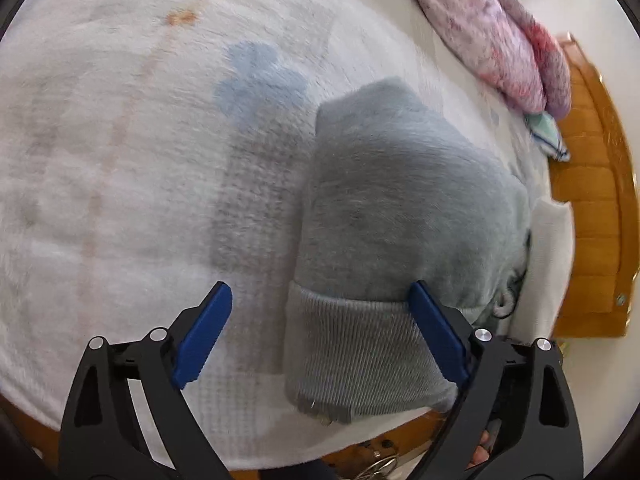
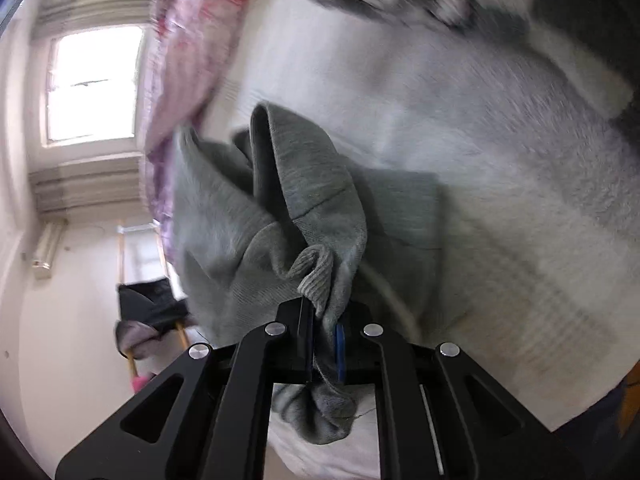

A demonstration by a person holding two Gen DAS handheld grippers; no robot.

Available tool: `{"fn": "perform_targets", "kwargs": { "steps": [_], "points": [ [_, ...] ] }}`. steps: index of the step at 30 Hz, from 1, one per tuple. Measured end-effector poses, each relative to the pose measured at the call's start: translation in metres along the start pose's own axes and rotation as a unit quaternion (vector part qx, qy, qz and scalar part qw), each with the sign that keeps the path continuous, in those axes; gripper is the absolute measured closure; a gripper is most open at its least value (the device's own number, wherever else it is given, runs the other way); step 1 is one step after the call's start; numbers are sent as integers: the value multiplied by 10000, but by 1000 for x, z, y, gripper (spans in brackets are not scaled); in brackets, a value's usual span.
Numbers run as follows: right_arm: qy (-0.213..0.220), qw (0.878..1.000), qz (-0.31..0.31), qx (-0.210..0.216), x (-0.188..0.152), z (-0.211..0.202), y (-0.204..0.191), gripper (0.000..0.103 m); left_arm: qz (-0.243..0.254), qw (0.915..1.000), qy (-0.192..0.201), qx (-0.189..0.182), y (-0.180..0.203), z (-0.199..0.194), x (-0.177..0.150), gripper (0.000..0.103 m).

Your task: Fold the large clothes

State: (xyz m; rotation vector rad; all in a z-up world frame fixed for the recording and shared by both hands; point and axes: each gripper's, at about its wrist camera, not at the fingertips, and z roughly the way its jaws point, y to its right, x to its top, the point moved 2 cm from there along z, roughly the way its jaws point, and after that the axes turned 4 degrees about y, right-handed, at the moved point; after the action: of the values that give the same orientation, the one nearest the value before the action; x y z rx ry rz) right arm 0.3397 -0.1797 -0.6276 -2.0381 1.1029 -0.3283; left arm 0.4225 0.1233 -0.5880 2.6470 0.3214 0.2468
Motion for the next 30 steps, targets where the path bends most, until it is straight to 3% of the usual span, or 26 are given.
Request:
{"fn": "perform_targets", "kwargs": {
  "steps": [2,3,5,7,10,12,14,16,19,23,30],
  "points": [
    [-115,9993,51,-361,4,4,8,82,177,9997,-77,155,6,13,1,8],
    [-57,9983,30,-580,7,-1,6,69,194,9996,-58,199,9,14,2,7],
    [-15,9978,-140,-647,9,-12,2,61,201,9995,-78,231,9,13,3,7],
    [-154,9964,-220,-802,10,-15,4,41,-17,9998,-168,110,4,8,2,7],
    [-468,9968,-204,-619,10,-9,18,38,-175,9979,-194,-592,4,-10,-3,7],
    [-653,9967,-161,-448,11,2,26,36,-128,9963,-179,-837,6,-16,-7,7],
    [-759,9967,-89,-282,12,14,30,33,-44,9981,-284,-546,6,-6,-12,7],
    [-842,9964,-53,-69,13,20,33,24,-55,9986,-441,-286,1,16,-13,7],
    [-931,9953,-147,226,17,23,33,18,-259,9969,-667,-337,-5,41,-9,4],
    [-1337,9879,-291,734,12,33,31,18,4,9969,-697,-358,-4,46,-9,4],
    [-1139,9912,-266,622,16,56,21,18,-293,9947,-774,-604,-8,57,-6,4]
  ]
}}
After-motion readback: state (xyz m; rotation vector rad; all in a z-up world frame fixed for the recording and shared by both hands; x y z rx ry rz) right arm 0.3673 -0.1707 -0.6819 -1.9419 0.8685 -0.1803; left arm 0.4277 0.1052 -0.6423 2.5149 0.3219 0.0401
